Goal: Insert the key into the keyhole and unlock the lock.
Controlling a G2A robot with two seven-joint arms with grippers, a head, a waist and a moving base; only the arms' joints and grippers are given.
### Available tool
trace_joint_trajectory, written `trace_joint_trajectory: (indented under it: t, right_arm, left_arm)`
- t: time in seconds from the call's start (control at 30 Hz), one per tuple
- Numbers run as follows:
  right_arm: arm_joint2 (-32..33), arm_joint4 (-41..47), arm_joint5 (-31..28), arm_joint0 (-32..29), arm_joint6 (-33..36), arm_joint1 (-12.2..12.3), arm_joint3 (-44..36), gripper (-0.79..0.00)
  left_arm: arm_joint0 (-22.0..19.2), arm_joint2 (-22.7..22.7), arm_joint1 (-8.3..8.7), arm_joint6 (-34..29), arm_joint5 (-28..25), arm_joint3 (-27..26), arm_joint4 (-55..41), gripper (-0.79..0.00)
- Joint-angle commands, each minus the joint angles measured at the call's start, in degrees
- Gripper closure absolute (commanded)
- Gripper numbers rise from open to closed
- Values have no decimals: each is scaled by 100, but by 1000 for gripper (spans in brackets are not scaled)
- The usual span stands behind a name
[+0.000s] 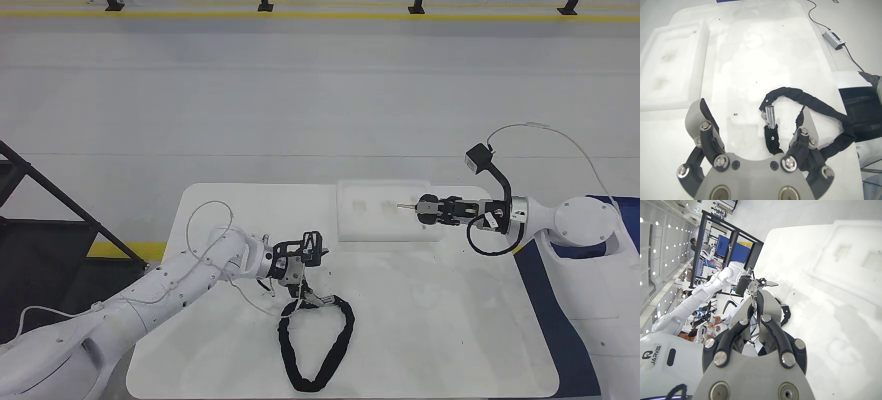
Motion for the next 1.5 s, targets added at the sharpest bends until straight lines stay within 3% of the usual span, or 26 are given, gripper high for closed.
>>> trace_joint_trajectory:
  t: [0.0, 0.33, 0.87, 1.03, 1.13, 1.17, 1.47]
  right_arm:
    - [0, 0, 0, 0, 0, 0, 0, 0]
    - [0, 0, 0, 0, 0, 0, 0, 0]
    - [0, 0, 0, 0, 0, 0, 0, 0]
    - [0, 0, 0, 0, 0, 0, 0, 0]
    - [0, 0, 0, 0, 0, 0, 0, 0]
    - [0, 0, 0, 0, 0, 0, 0, 0]
    - [0, 0, 0, 0, 0, 0, 0, 0]
  left_arm:
    - [154, -26, 21, 311, 85, 53, 286, -785]
    - [339, 42, -168, 843, -1, 274, 1319, -785]
    - [416, -38, -493, 824, -33, 790, 1825, -785]
    - [427, -75, -587, 756, -106, 887, 1860, -493]
    - [435, -107, -629, 776, -131, 937, 1896, -188]
    - [440, -118, -641, 784, -144, 957, 1907, -12]
    - [455, -262, -740, 700, -304, 1149, 1828, 0]
